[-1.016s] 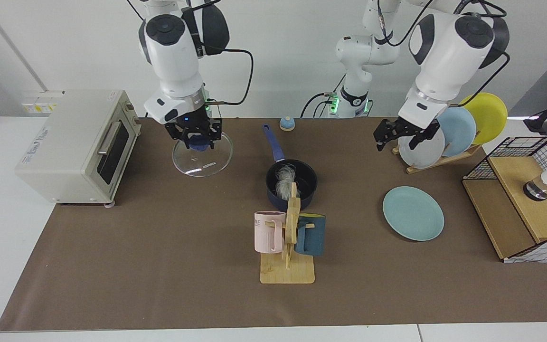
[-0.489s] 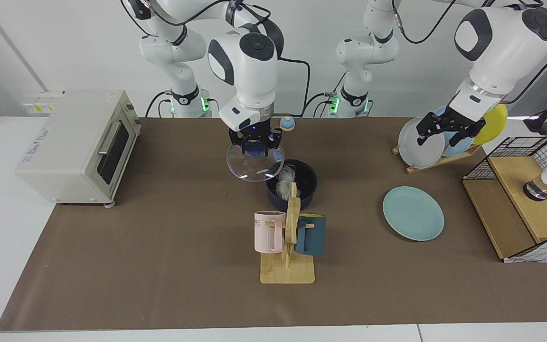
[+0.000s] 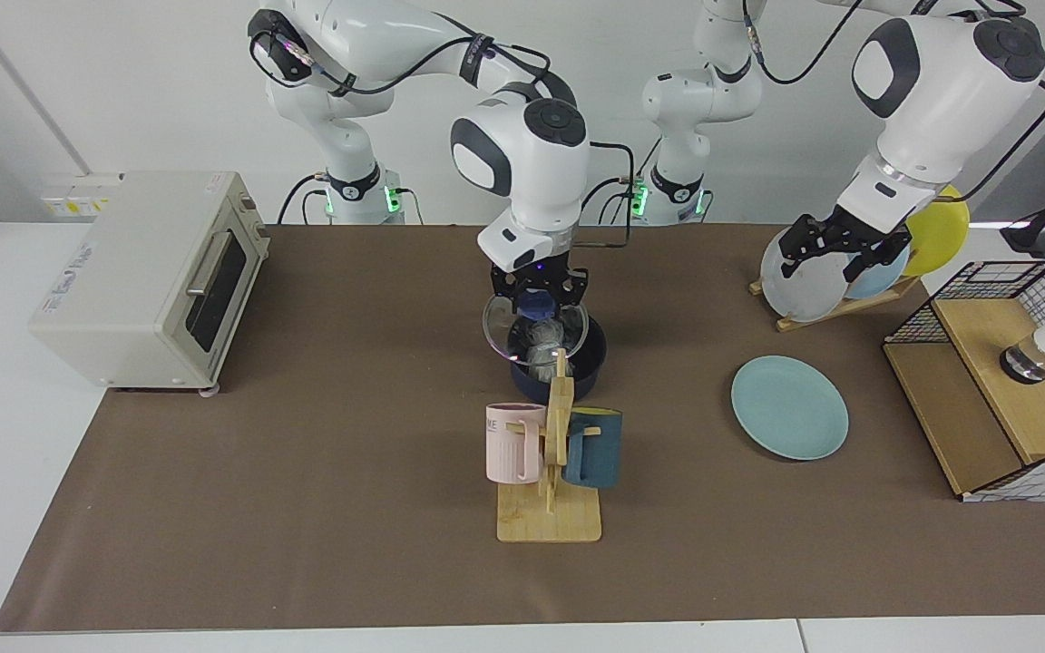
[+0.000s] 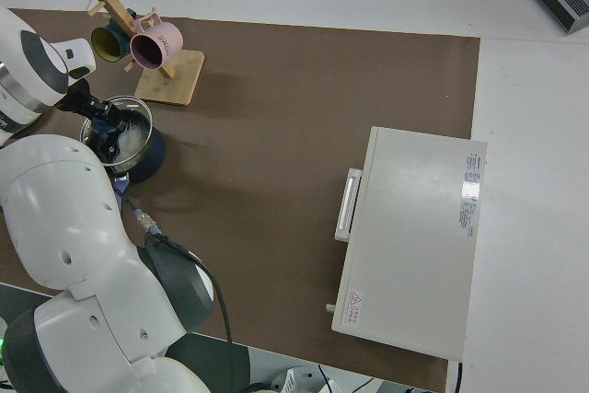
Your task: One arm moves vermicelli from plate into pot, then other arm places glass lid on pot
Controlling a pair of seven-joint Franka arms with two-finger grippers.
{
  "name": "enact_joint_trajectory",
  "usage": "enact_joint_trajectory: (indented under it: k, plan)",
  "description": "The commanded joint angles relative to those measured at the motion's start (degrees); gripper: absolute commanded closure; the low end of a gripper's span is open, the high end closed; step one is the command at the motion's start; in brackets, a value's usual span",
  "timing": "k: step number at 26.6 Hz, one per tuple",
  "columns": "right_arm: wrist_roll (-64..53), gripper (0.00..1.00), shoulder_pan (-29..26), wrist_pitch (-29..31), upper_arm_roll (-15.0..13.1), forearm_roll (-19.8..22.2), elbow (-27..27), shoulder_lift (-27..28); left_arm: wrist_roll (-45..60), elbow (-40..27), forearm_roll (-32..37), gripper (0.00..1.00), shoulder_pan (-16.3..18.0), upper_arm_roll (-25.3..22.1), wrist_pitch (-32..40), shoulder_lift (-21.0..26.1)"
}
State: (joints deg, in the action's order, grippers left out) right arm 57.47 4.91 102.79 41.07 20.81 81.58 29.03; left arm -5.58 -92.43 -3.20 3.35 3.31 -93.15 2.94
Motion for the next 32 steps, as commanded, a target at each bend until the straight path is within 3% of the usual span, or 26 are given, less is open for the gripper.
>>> enact_joint_trajectory:
  k: [1,17,32]
  plan:
    - [4.3,1.0,-1.0,0.4,4.7,3.7,-1.8,2.9,0.4,-1.0,0.2,0.0,-0.6,-0.4,0.5,-0.9]
    - [4.7,1.0,-1.4,6.3,4.7,6.3,-0.1,5.9,0.8,-0.6,0.5,0.0,-0.4,-1.1,0.0,-0.8]
    - [4.4,1.0,-1.7,6.5,4.8,6.4,2.0,5.6,0.9,-0.4,0.5,0.0,-0.5,-0.4,0.0,-0.8]
